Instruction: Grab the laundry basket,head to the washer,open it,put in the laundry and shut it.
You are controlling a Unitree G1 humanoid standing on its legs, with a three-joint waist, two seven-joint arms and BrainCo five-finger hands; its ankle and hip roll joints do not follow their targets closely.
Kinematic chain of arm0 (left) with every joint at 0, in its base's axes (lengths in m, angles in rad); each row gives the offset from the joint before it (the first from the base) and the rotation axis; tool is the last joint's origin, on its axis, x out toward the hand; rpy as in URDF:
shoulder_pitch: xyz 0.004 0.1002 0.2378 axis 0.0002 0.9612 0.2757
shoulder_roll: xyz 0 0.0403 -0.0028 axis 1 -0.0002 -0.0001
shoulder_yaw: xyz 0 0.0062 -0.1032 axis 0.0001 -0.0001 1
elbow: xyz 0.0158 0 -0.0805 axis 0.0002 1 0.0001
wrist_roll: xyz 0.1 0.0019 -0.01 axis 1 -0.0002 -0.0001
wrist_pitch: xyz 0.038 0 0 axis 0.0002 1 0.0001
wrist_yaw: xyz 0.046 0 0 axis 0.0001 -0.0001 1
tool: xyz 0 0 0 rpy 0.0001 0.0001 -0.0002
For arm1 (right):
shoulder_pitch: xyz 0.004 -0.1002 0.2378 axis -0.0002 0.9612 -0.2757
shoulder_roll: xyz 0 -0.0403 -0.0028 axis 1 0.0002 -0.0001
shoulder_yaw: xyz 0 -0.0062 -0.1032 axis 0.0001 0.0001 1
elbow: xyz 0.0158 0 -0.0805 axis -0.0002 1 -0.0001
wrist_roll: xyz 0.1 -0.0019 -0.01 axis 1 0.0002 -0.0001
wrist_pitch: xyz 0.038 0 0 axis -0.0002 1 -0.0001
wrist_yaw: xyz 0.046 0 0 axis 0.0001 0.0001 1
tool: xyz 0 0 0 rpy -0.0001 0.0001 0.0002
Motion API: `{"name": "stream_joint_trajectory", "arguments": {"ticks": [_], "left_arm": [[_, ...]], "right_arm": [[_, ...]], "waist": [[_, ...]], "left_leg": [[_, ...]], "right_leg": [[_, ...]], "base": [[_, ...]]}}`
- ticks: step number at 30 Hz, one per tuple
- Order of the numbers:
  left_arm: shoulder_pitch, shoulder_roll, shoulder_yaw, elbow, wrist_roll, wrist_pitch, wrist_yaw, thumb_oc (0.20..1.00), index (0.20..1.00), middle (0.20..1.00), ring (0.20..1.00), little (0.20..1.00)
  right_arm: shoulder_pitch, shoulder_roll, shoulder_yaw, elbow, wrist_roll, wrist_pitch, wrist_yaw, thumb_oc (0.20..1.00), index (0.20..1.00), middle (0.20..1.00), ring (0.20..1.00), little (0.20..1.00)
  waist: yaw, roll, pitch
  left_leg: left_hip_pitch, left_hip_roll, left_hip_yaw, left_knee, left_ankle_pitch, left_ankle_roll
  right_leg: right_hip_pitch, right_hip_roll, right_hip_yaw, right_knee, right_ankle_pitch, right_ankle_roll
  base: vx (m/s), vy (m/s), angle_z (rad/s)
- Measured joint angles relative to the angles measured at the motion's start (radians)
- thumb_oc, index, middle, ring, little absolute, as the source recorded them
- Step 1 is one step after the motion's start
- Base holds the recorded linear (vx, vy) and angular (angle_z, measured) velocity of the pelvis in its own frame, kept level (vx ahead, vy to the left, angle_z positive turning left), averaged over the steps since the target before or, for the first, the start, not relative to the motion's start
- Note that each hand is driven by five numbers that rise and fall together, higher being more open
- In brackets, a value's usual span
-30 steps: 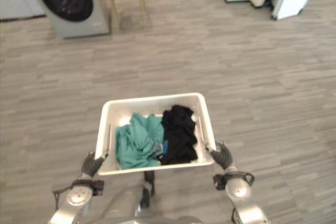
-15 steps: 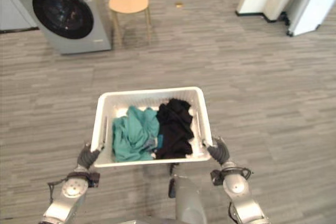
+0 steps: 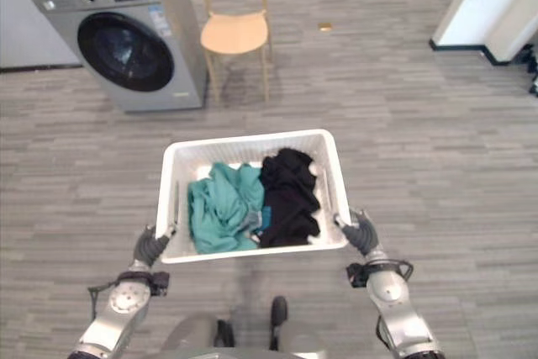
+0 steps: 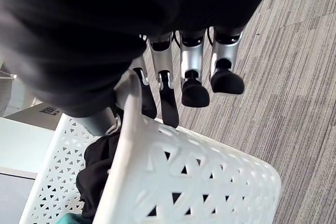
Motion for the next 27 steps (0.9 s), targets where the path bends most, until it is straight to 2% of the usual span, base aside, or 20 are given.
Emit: {"name": "stream_joint_trajectory", "arguments": {"ticks": [1, 3, 5, 6, 8, 9, 10, 11, 12, 13, 14, 15, 17, 18, 19, 20, 21, 22, 26, 27], "left_arm": [[0.016, 0.0, 0.002, 0.006, 0.0, 0.001, -0.002, 0.2, 0.2, 0.2, 0.2, 0.2], [0.036, -0.002, 0.001, 0.01, 0.0, 0.002, -0.003, 0.2, 0.2, 0.2, 0.2, 0.2], [0.043, -0.005, 0.001, 0.011, 0.001, 0.003, -0.006, 0.2, 0.2, 0.2, 0.2, 0.2], [0.055, -0.006, 0.001, 0.011, 0.001, 0.005, -0.009, 0.2, 0.2, 0.2, 0.2, 0.2], [0.065, -0.003, 0.004, 0.013, 0.001, 0.012, -0.01, 0.2, 0.2, 0.2, 0.2, 0.2], [0.059, 0.005, 0.004, 0.012, 0.001, 0.013, -0.011, 0.2, 0.2, 0.2, 0.2, 0.2], [0.052, 0.006, 0.003, 0.012, 0.001, 0.015, -0.011, 0.2, 0.2, 0.2, 0.2, 0.2], [0.042, 0.018, 0.003, 0.011, 0.001, 0.018, -0.011, 0.2, 0.2, 0.2, 0.2, 0.2], [0.036, 0.023, 0.003, 0.011, 0.001, 0.018, -0.011, 0.2, 0.2, 0.2, 0.2, 0.2], [0.027, 0.048, 0.006, 0.007, 0.0, 0.017, -0.011, 0.2, 0.2, 0.2, 0.2, 0.2], [0.017, 0.058, 0.007, 0.006, 0.0, 0.018, -0.011, 0.2, 0.2, 0.2, 0.2, 0.2], [-0.008, 0.07, 0.011, 0.0, 0.0, 0.017, -0.011, 0.2, 0.2, 0.2, 0.2, 0.2], [-0.007, 0.071, 0.022, -0.001, 0.0, 0.016, -0.011, 0.2, 0.2, 0.2, 0.2, 0.2], [-0.003, 0.063, 0.027, 0.008, -0.001, 0.016, -0.011, 0.2, 0.2, 0.2, 0.2, 0.2], [-0.001, 0.064, 0.027, 0.008, -0.001, 0.017, -0.012, 0.2, 0.2, 0.2, 0.2, 0.2], [0.009, 0.058, 0.025, 0.008, -0.001, 0.016, -0.017, 0.2, 0.2, 0.2, 0.2, 0.2], [0.012, 0.057, 0.023, 0.009, -0.001, 0.017, -0.016, 0.2, 0.2, 0.2, 0.2, 0.2], [0.02, 0.048, 0.023, 0.015, 0.0, 0.017, -0.016, 0.2, 0.2, 0.2, 0.2, 0.2], [0.039, 0.002, 0.03, 0.05, 0.001, 0.018, -0.015, 0.2, 0.2, 0.2, 0.2, 0.2], [0.04, -0.007, 0.016, 0.063, 0.001, 0.022, -0.02, 0.2, 0.2, 0.2, 0.2, 0.2]], "right_arm": [[0.01, -0.001, 0.011, 0.006, 0.0, 0.0, 0.0, 0.2, 0.2, 0.2, 0.2, 0.2], [0.02, 0.001, 0.019, 0.01, 0.0, 0.003, 0.001, 0.2, 0.2, 0.2, 0.2, 0.2], [0.035, 0.002, 0.019, 0.01, 0.0, 0.007, 0.0, 0.2, 0.2, 0.2, 0.2, 0.2], [0.038, 0.002, 0.02, 0.009, -0.001, 0.01, 0.005, 0.2, 0.2, 0.2, 0.2, 0.2], [0.042, 0.014, 0.025, 0.005, -0.001, 0.02, 0.003, 0.2, 0.2, 0.2, 0.2, 0.2], [0.051, 0.02, 0.026, 0.001, -0.001, 0.021, 0.004, 0.2, 0.2, 0.2, 0.2, 0.2], [0.049, 0.021, 0.025, 0.001, -0.001, 0.022, 0.004, 0.2, 0.2, 0.2, 0.2, 0.2], [0.05, 0.028, 0.024, -0.001, -0.001, 0.025, 0.003, 0.2, 0.2, 0.2, 0.2, 0.2], [0.051, 0.03, 0.024, -0.002, -0.001, 0.024, 0.004, 0.2, 0.2, 0.2, 0.2, 0.2], [0.043, 0.045, 0.03, -0.007, -0.002, 0.024, 0.005, 0.2, 0.2, 0.2, 0.2, 0.2], [0.041, 0.053, 0.029, -0.013, -0.002, 0.024, 0.003, 0.2, 0.2, 0.2, 0.2, 0.2], [0.04, 0.052, 0.031, -0.015, -0.002, 0.024, 0.003, 0.2, 0.2, 0.2, 0.2, 0.2], [0.016, 0.053, 0.037, -0.014, -0.002, 0.023, 0.003, 0.2, 0.2, 0.2, 0.2, 0.2], [0.007, 0.05, 0.043, -0.007, -0.002, 0.024, 0.003, 0.2, 0.2, 0.2, 0.2, 0.2], [0.007, 0.051, 0.043, -0.004, -0.001, 0.026, 0.003, 0.2, 0.2, 0.2, 0.2, 0.2], [0.022, 0.047, 0.046, -0.004, 0.0, 0.026, 0.003, 0.2, 0.2, 0.2, 0.2, 0.2], [0.036, 0.048, 0.045, -0.001, 0.001, 0.026, 0.004, 0.2, 0.2, 0.2, 0.2, 0.2], [0.038, 0.048, 0.045, 0.01, 0.005, 0.026, 0.005, 0.2, 0.2, 0.2, 0.2, 0.2], [0.042, 0.045, 0.05, 0.031, 0.017, 0.03, 0.005, 0.2, 0.2, 0.2, 0.2, 0.2], [0.05, 0.038, 0.049, 0.059, 0.018, 0.035, 0.009, 0.2, 0.2, 0.2, 0.2, 0.2]], "waist": [[-0.002, 0.014, -0.007], [0.011, 0.03, -0.008], [0.009, 0.035, -0.01], [0.029, 0.042, -0.014], [0.039, 0.028, -0.02], [0.037, 0.009, -0.031], [0.033, 0.01, -0.031], [0.032, 0.006, -0.034], [0.03, 0.002, -0.037], [0.036, -0.012, -0.037], [0.027, -0.012, -0.038], [0.026, -0.012, -0.036], [0.022, -0.009, -0.03], [0.01, -0.006, -0.025], [0.003, -0.006, -0.022], [-0.018, -0.003, -0.025], [-0.027, -0.016, -0.03], [-0.031, -0.017, -0.028], [-0.057, 0.007, -0.021], [-0.061, 0.024, -0.014]], "left_leg": [[-0.026, -0.006, -0.008, -0.118, 0.061, -0.019], [-0.045, -0.003, 0.0, -0.197, 0.12, -0.015], [-0.036, -0.007, 0.03, -0.228, 0.14, -0.009], [0.001, 0.006, 0.049, -0.238, 0.141, -0.002], [0.048, -0.016, 0.065, -0.227, 0.231, 0.076], [0.081, -0.052, 0.08, -0.215, 0.186, 0.108], [0.102, -0.062, 0.082, -0.221, 0.168, 0.115], [0.137, -0.073, 0.086, -0.229, 0.176, 0.123], [0.147, -0.078, 0.086, -0.233, 0.17, 0.122], [0.204, -0.096, 0.078, -0.257, 0.129, 0.126], [0.234, -0.1, 0.075, -0.275, 0.128, 0.128], [0.275, -0.099, 0.071, -0.282, 0.108, 0.118], [0.322, -0.099, 0.059, -0.299, 0.059, 0.118], [0.348, -0.095, 0.048, -0.3, 0.014, 0.099], [0.357, -0.094, 0.059, -0.303, 0.026, 0.108], [0.364, -0.095, 0.036, -0.301, -0.011, 0.086], [0.383, -0.097, 0.018, -0.29, -0.026, 0.09], [0.408, -0.097, 0.02, -0.29, -0.037, 0.086], [0.478, -0.077, -0.034, -0.286, -0.104, 0.054], [0.536, -0.043, -0.066, -0.259, -0.126, 0.016]], "right_leg": [[0.052, 0.017, 0.001, -0.038, -0.025, 0.013], [0.118, 0.03, 0.016, -0.051, -0.062, 0.021], [0.161, 0.032, 0.019, -0.048, -0.097, 0.035], [0.212, 0.032, 0.063, -0.044, -0.149, 0.058], [0.231, -0.001, 0.082, 0.02, -0.201, 0.103], [0.218, -0.044, 0.077, 0.116, -0.219, 0.132], [0.191, -0.057, 0.069, 0.205, -0.228, 0.146], [0.111, -0.086, 0.064, 0.404, -0.258, 0.179], [0.083, -0.095, 0.067, 0.451, -0.258, 0.181], [-0.042, -0.125, 0.06, 0.691, -0.25, 0.196], [-0.079, -0.13, 0.053, 0.735, -0.258, 0.197], [-0.187, -0.124, 0.036, 0.739, -0.261, 0.194], [-0.289, -0.122, 0.006, 0.706, -0.263, 0.19], [-0.341, -0.099, -0.01, 0.552, -0.255, 0.178], [-0.349, -0.091, -0.014, 0.454, -0.23, 0.177], [-0.384, -0.082, -0.008, 0.359, -0.192, 0.187], [-0.381, -0.076, 0.004, 0.232, -0.154, 0.196], [-0.387, -0.073, -0.004, 0.141, -0.076, 0.195], [-0.401, -0.082, 0.002, 0.06, 0.035, 0.195], [-0.352, -0.07, 0.017, 0.075, 0.151, 0.165]], "base": [[0.46, 0.022, -0.19], [0.45, 0.057, -0.2], [0.45, 0.112, -0.26], [0.44, 0.145, -0.59], [0.45, 0.17, -0.58], [0.35, 0.142, -0.28], [0.44, 0.15, -0.17], [0.31, 0.073, -0.1], [0.31, 0.071, -0.4], [0.2, 0.026, -0.26], [0.24, 0.013, -0.19], [0.53, -0.009, 0.09], [0.61, -0.089, -0.06], [0.43, -0.106, 0.07], [0.42, -0.124, 0.39], [0.24, -0.084, 0.59], [0.53, -0.182, 0.61], [0.58, -0.212, 0.38], [0.38, -0.175, 0.34], [0.44, -0.265, 0.64]]}}
